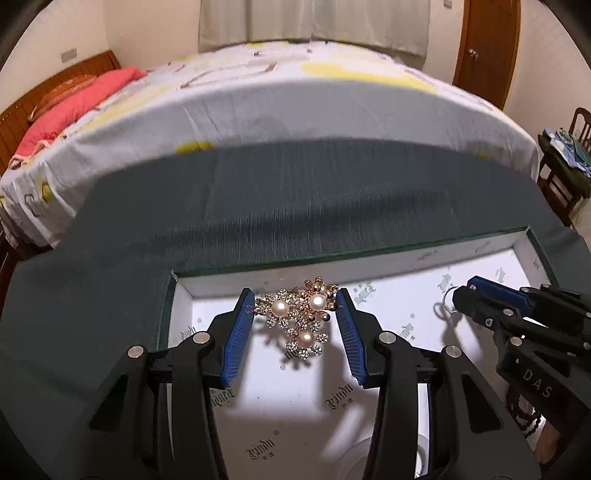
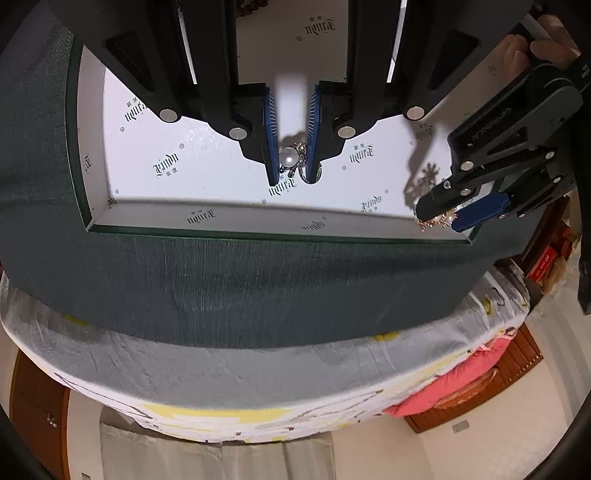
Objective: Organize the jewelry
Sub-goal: 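Carry the brooch with the left tool over the box while the right tool carries the ring, then open the left tool to drop the brooch while the right tool releases the ring in the box, then withdraw both tools from the box back over the table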
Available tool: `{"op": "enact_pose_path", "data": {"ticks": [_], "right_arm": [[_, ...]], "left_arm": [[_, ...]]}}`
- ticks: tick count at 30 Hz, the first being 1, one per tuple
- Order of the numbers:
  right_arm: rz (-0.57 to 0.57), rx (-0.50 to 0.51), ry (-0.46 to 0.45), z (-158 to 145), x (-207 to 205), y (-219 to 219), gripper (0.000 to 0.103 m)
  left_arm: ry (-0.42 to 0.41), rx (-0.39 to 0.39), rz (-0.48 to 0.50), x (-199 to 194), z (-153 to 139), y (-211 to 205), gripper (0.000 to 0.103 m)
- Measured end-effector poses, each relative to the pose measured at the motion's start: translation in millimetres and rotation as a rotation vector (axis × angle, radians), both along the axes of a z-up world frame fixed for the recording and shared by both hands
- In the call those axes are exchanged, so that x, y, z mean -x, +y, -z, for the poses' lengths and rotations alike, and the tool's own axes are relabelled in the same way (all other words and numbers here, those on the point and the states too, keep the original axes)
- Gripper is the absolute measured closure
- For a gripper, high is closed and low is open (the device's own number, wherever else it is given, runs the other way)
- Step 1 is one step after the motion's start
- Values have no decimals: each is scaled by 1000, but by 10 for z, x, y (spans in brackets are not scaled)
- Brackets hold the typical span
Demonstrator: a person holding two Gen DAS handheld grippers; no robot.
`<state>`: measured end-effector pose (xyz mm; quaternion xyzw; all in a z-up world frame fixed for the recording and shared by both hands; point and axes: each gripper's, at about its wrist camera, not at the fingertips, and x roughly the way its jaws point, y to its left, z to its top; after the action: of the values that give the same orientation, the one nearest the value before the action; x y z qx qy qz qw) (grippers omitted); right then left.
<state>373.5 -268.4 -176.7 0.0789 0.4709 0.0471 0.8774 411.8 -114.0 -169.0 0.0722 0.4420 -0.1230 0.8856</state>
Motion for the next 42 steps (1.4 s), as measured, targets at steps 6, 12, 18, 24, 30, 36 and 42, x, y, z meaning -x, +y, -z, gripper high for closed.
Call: {"op": "enact_pose_path", "data": {"ticks": [6,12,18,24,30,36,42], "right_arm": [[16,-15,19,39,-7,-32,71],[33,-19,-61,-50,125,-72,56],[79,-39,-175,-251,408,-171,56],[91,-15,-257,-413,846,-172,56],[97,-3,-284,-470,1269,-121,56],[91,9,-283,-443,1684,-46,56],[85,8,-236,-259,2011,17,56]], "left_arm": [[42,3,2,-33,58,1,57],[-32,3,3,68,-43,-9,41],[-134,60,-14,255,-256,90,23],[-221,62,-23,612,-435,157,22],[-283,82,-41,1113,-602,265,17],[-318,78,-61,1584,-667,352,17],[-302,76,-99,2014,-589,453,17]]}}
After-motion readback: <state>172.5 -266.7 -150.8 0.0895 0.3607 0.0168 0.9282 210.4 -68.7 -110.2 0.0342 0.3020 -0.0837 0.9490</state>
